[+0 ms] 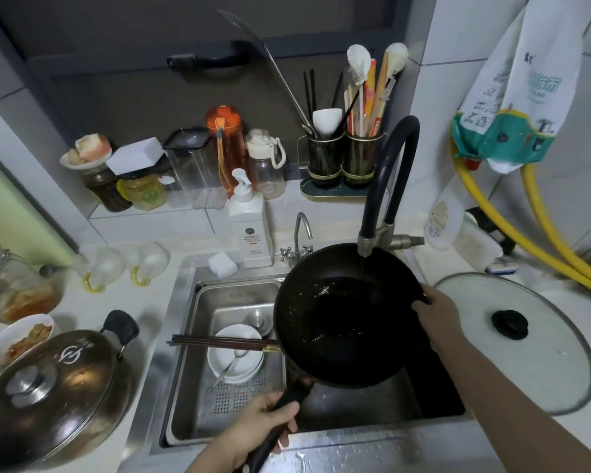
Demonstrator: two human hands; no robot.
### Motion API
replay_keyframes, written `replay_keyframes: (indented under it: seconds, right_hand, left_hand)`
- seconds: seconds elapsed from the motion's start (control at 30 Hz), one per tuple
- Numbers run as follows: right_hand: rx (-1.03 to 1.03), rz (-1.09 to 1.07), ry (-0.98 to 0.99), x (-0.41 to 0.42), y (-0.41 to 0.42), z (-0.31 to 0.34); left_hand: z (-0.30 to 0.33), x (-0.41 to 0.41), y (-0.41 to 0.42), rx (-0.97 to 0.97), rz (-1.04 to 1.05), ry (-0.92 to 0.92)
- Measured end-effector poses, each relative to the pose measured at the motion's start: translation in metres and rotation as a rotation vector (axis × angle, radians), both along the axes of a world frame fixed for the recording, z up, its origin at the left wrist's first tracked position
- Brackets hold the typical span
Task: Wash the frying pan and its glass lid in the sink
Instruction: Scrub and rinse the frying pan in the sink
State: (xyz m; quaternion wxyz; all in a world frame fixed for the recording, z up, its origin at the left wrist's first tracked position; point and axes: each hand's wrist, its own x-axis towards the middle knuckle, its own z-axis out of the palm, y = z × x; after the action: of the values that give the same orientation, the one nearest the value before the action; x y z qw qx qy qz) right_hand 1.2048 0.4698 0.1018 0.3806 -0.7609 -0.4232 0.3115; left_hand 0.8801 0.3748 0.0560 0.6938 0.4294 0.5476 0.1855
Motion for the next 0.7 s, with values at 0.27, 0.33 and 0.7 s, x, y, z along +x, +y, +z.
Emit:
replay_keyframes:
  seconds: [0.27,0.33,0.7]
  right_hand:
    - [0.139,-0.158,0.8,-0.004,-0.036,-0.035]
    - [0.119,-0.17,0.823,-0.008,-0.039,-0.044]
    - [-0.143,-0.065,0.644,-0.008,-0.027,-0.048]
  left_hand:
    - [0.013,-0.009,-0.002,0.341,-0.002,0.288]
    - [0.028,-0.015,0.003,0.403,-0.047,0.395]
    - [0.072,-0.006,-0.001,0.125,-0.064,0.368]
